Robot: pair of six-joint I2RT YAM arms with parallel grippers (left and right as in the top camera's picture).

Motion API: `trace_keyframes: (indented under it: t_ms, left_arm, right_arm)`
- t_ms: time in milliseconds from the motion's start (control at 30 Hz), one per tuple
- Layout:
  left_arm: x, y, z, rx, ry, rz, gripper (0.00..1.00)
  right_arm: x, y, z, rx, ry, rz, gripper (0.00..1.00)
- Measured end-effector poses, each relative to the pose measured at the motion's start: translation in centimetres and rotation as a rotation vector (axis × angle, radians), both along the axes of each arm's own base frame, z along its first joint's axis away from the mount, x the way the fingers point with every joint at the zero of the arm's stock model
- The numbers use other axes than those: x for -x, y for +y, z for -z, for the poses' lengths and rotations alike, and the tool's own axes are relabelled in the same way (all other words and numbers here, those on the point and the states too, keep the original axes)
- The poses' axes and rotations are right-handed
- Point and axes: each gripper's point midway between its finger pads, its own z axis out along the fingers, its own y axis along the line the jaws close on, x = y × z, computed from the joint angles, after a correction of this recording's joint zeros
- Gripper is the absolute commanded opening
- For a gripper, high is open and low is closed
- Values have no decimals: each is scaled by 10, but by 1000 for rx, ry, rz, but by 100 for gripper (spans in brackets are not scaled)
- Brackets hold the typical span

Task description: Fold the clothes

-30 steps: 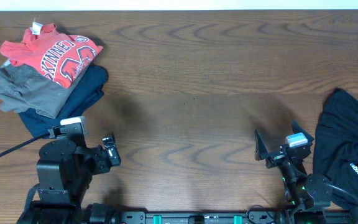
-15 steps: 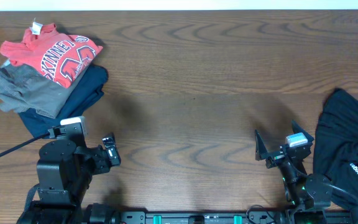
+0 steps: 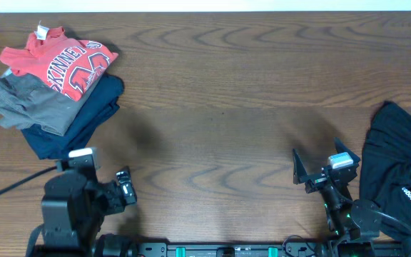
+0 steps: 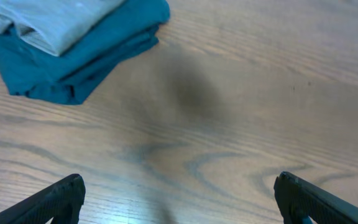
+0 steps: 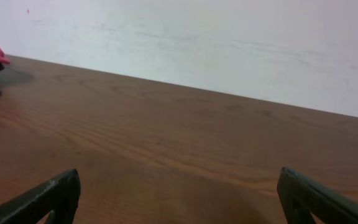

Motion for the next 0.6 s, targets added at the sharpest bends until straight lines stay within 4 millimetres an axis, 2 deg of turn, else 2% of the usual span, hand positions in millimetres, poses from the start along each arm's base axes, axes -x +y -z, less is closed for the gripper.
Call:
trace_keyframes:
  t_ms: [100, 267, 433, 600]
  left_arm:
    - [5, 6, 7, -2, -34, -33, 98]
    - [5, 14, 34, -8, -98, -80, 98]
    - [-15, 17, 47, -8, -267, -93, 98]
    - [-39, 18, 46, -4, -453, -98, 98]
  right_arm:
    - [0, 0, 0, 0, 0, 0, 99]
    - [0, 0, 0, 0, -1, 0, 99]
    - [0, 0, 0, 0, 0, -1, 99]
    - [0, 0, 0, 0, -1, -2, 99]
